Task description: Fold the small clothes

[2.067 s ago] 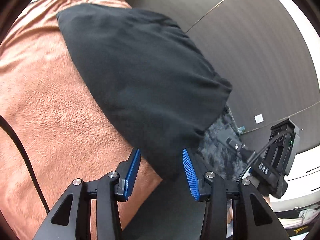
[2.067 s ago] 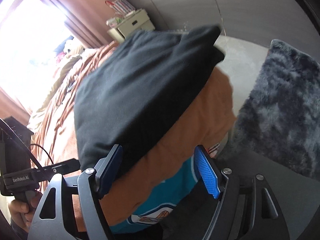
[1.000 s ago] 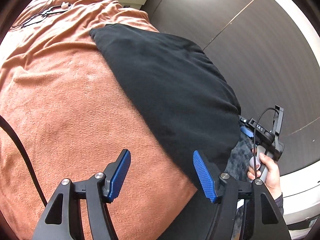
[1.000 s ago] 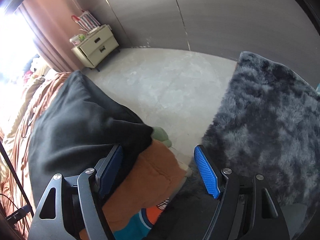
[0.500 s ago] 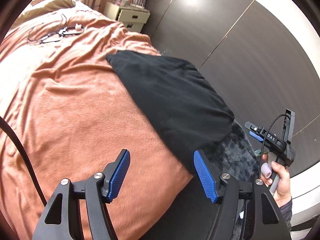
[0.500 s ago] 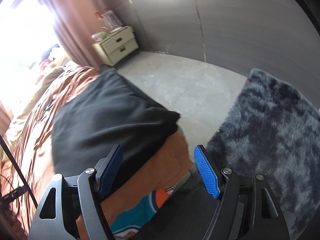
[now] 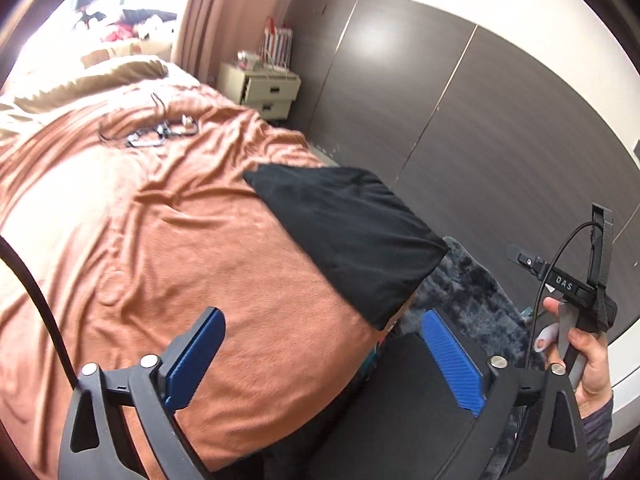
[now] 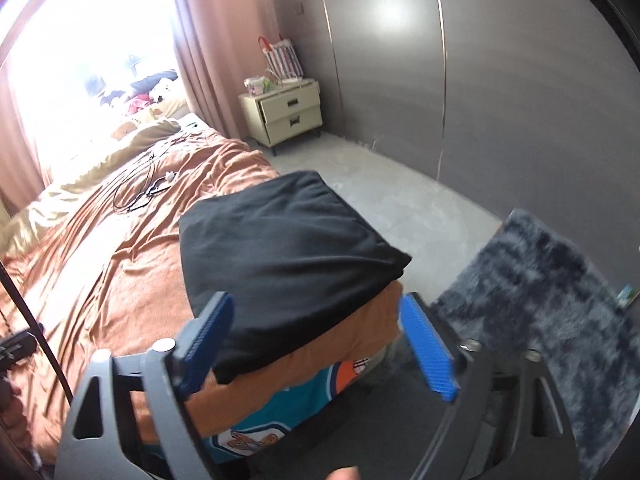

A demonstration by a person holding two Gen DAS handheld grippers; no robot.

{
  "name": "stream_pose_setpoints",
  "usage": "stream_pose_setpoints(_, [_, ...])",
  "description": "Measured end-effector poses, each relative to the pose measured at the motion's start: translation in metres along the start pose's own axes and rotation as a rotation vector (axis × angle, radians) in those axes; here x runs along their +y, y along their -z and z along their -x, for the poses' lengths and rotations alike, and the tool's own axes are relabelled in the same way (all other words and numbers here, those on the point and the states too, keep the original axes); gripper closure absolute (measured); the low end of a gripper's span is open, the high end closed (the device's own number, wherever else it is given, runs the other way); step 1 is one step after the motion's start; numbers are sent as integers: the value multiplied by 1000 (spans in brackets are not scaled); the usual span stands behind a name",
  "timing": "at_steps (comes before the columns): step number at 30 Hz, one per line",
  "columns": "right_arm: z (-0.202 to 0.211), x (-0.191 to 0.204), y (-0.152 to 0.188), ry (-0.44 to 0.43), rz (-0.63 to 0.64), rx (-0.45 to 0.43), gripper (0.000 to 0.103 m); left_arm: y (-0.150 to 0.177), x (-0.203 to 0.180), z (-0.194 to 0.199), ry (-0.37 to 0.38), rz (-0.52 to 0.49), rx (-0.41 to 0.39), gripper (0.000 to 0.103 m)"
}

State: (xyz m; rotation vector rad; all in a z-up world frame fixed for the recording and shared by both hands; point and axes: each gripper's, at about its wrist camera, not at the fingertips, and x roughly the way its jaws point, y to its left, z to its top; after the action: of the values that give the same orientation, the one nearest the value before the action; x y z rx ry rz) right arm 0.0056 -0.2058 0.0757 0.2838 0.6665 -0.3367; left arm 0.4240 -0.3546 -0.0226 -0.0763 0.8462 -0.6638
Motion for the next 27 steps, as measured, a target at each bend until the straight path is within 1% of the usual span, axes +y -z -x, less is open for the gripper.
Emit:
stream_pose_setpoints(1, [10, 5, 4, -4, 6, -6, 7, 3, -1, 13, -10, -6, -13, 1])
stream_pose_setpoints(3, [32, 16, 15, -13, 16, -23, 0, 9, -5, 33, -28, -23, -38, 1])
stream_pose_setpoints(8, [81, 33, 39, -28, 36, -46, 0, 30, -8, 90, -66, -60, -113, 1])
stream_pose_setpoints(14, [131, 45, 67, -54, 59, -49, 0, 56, -7, 142, -78, -74, -165, 0])
stream_pose_setpoints(19, [173, 54, 86, -78, 88, -72, 0, 81, -8, 187, -99, -88, -210, 0])
stream_pose_setpoints(24, [199, 62, 100, -112, 105, -92, 0, 105, -5, 222, -127, -95, -250, 1])
stream_pose_setpoints(27, [213, 69, 110, -129, 126, -103, 0, 119, 0, 240, -129, -91, -265, 1])
